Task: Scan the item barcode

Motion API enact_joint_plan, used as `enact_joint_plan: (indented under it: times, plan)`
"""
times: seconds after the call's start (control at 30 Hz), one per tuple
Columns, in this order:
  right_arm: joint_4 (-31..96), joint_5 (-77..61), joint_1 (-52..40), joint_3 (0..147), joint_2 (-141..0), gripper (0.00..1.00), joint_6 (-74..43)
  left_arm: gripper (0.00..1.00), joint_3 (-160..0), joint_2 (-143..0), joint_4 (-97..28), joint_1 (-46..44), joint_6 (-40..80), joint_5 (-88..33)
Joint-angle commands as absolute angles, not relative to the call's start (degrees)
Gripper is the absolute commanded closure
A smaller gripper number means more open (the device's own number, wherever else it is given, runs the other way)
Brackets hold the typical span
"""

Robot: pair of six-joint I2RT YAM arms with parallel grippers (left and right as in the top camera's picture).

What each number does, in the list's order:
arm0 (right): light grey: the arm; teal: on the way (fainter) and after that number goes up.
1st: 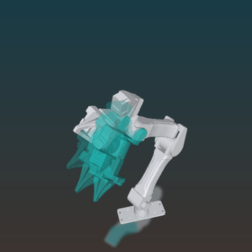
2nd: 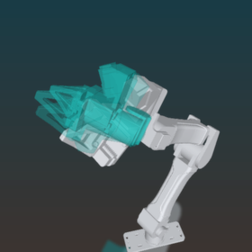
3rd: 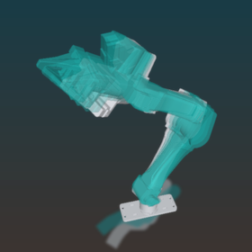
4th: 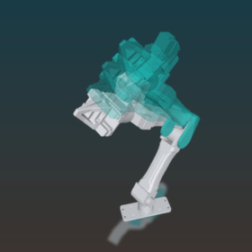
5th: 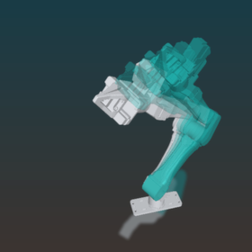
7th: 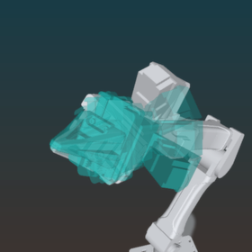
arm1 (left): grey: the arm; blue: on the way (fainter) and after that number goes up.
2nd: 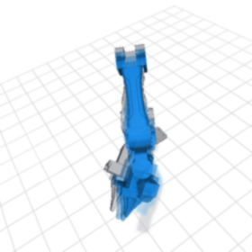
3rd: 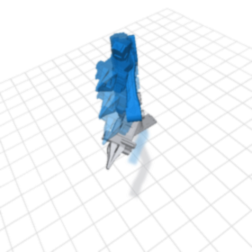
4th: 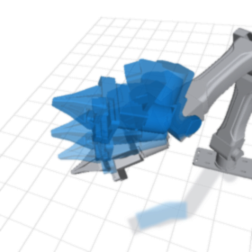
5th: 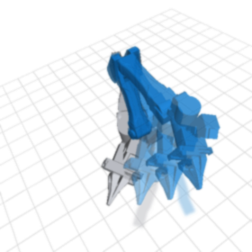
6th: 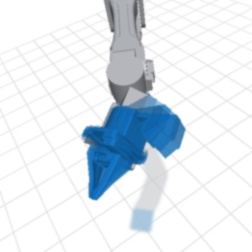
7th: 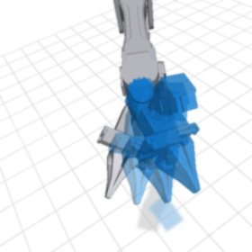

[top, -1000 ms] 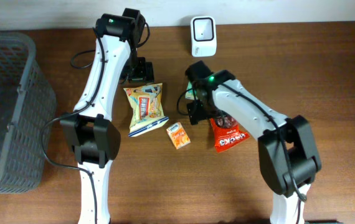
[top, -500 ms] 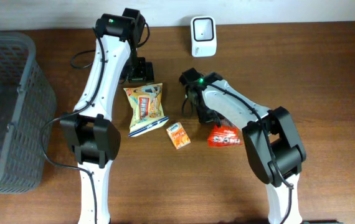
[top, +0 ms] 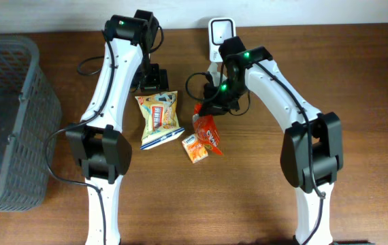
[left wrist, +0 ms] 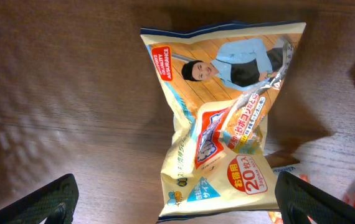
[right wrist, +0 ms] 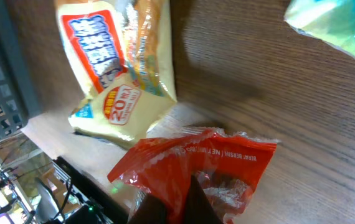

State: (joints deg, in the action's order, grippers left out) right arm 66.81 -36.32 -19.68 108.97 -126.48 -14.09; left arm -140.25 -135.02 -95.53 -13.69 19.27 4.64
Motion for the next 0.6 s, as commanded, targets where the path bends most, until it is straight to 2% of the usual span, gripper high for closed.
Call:
enact_joint_plan:
  times: [0.0,0.1,0.17,0.23,0.27,0.3,0.4,0.5,0.57]
  plan:
    - [68.49,-26.87,-19.46,109.45,-128.60,0.96,-15.14,0.01,-140.29,-136.14,-96.12,-13.82,18.76,3.81]
    - [75.59,-12.12,-15.00,109.47,-128.57,0.91,-15.68,0.01,-140.29,-136.14,-96.12,-13.98,18.76,3.22]
    - [79.02,-11.11,-10.92,109.65,-128.53,0.72,-14.85,0.01,-140.29,-136.14,-96.03,-14.79,18.76,2.04]
    - [81.34,-11.33,-7.99,110.06,-128.51,0.57,-13.39,0.01,-140.29,-136.16,-95.64,-15.97,16.21,-1.54]
    - [83.50,-11.55,-6.20,110.85,-128.51,0.26,-12.19,0.01,-140.00,-136.31,-94.56,-17.50,12.58,-6.28]
    - [84.97,-11.40,-5.37,111.53,-128.51,0.04,-11.77,0.01,-139.35,-136.46,-93.49,-18.85,12.27,-7.20]
    - [88.73,-11.31,-3.60,113.21,-128.51,0.01,-8.71,0.00,-138.67,-141.36,-92.64,-24.53,12.25,-8.45]
    - [88.95,-12.49,-0.43,113.65,-128.51,0.01,-7.68,0.02,-138.67,-144.46,-92.36,-28.49,2.61,-22.76]
    - [90.96,-18.04,5.43,115.33,-128.51,0.01,-7.70,0.02,-138.67,-144.49,-91.09,-29.65,1.39,-28.93]
